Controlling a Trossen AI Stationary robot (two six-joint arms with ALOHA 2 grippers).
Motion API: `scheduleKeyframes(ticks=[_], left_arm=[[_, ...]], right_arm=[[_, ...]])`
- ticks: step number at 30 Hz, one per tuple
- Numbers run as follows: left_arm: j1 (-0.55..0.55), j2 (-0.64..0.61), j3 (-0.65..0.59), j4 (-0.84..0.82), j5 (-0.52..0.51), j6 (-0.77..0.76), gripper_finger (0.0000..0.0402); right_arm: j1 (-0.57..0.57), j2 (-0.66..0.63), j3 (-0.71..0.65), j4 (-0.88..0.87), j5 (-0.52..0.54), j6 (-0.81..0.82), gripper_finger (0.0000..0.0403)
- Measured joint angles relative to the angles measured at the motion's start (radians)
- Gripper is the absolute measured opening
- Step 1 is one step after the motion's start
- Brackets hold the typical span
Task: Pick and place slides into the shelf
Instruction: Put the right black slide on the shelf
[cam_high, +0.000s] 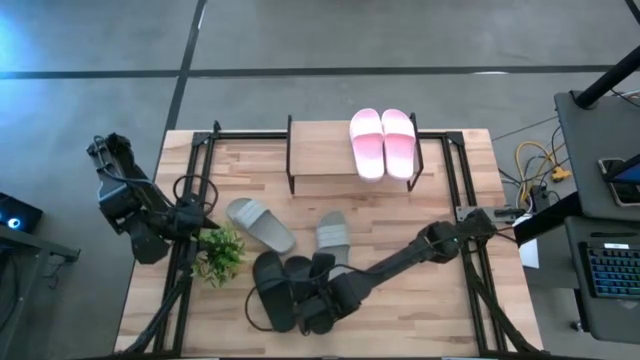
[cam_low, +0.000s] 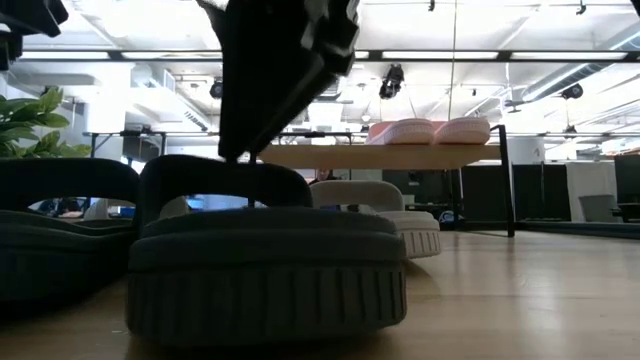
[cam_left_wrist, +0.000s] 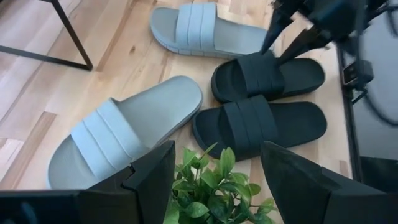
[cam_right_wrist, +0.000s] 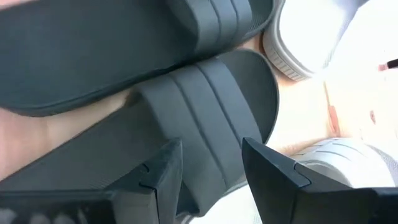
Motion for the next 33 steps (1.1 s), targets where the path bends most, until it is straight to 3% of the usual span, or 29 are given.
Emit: scheduleKeyframes(ticks=[17, 27, 33], left_arm=[[0.000, 0.000, -0.031, 0.026, -0.001, 0.000, 0.0223], [0.000, 0.000, -0.032, 0.027, -0.001, -0.001, 0.0223], [0.000, 0.000, -0.032, 0.026, -0.001, -0.002, 0.0223]], right_arm=[[0.012, 0.017, -0.020, -0.008, -0.017, -0.020, 0.0162], [0.011, 0.030, -0.018, 0.041, 0.079, -0.126, 0.0156], [-0.005, 0.043, -0.018, 0.049, 0.085, -0.163, 0.0138]])
